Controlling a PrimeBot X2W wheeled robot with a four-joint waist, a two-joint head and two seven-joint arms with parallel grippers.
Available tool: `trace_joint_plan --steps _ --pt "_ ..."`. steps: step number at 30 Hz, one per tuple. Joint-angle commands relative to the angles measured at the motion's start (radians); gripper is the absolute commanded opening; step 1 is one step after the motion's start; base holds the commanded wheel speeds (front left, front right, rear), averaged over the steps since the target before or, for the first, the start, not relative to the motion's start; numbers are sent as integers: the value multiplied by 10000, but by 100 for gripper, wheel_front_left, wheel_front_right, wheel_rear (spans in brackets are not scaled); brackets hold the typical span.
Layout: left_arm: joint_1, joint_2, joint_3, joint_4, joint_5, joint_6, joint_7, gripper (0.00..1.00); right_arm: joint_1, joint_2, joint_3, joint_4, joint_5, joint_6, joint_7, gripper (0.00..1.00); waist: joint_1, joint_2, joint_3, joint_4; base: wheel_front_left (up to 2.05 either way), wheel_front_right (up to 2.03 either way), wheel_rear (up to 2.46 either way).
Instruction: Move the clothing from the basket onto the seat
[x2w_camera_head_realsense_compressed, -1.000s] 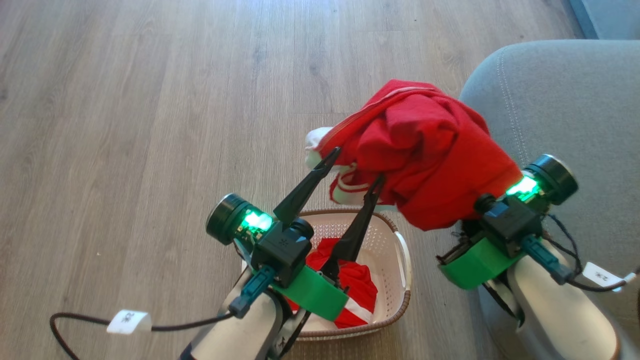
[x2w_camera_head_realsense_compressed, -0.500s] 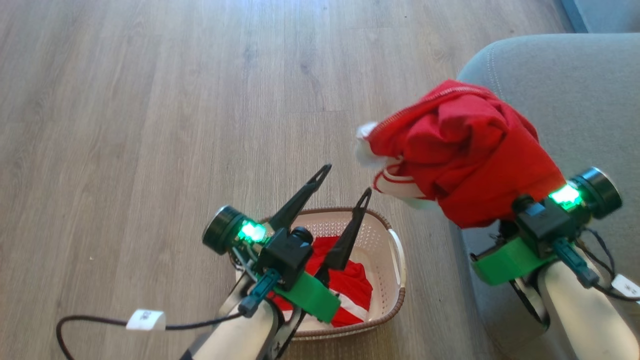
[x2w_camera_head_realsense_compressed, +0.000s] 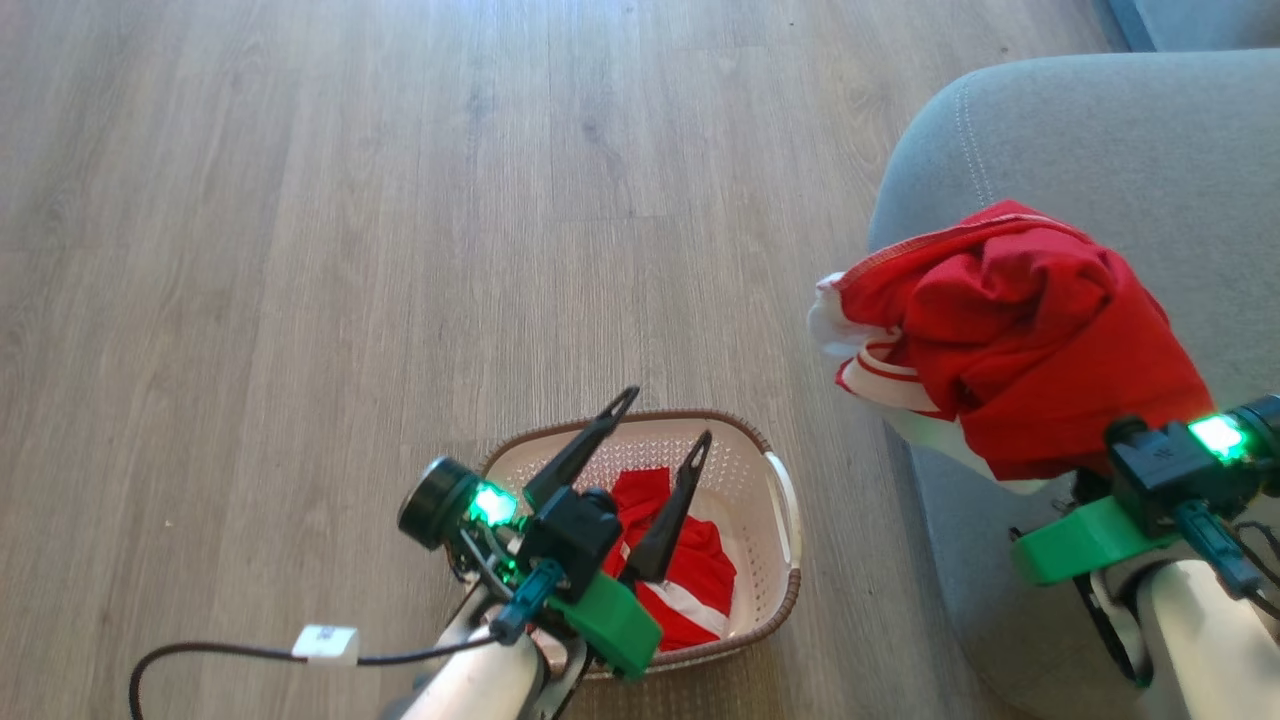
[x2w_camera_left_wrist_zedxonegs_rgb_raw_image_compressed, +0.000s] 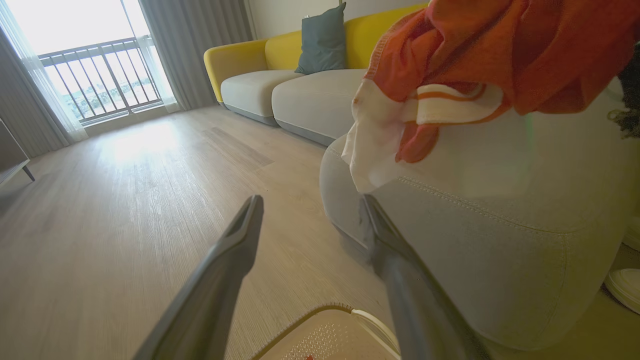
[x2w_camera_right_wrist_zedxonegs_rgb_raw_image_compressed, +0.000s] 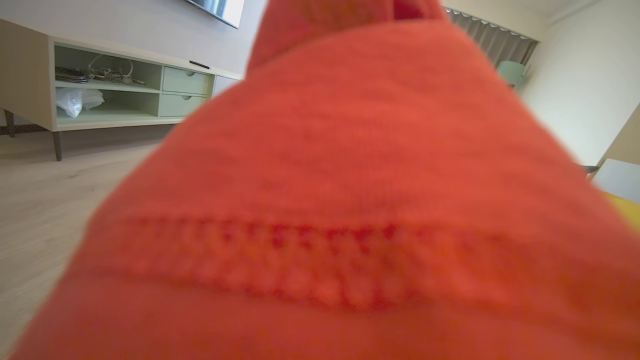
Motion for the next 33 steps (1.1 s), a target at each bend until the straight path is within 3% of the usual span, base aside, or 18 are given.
trace_joint_plan --steps 1,17,33 --pt "-121 1 323 -259 0 -87 -46 100 -121 -5 29 -307 -56 67 -21 0 0 0 9 -23 0 0 0" --pt "356 -6 669 633 -540 -538 -46 100 613 480 -958 64 -143 67 -21 0 0 0 -6 -141 0 0 0" --pt "759 -8 859 908 -860 -930 -46 100 991 824 -1291 308 -122 67 -21 0 0 0 -127 -214 0 0 0"
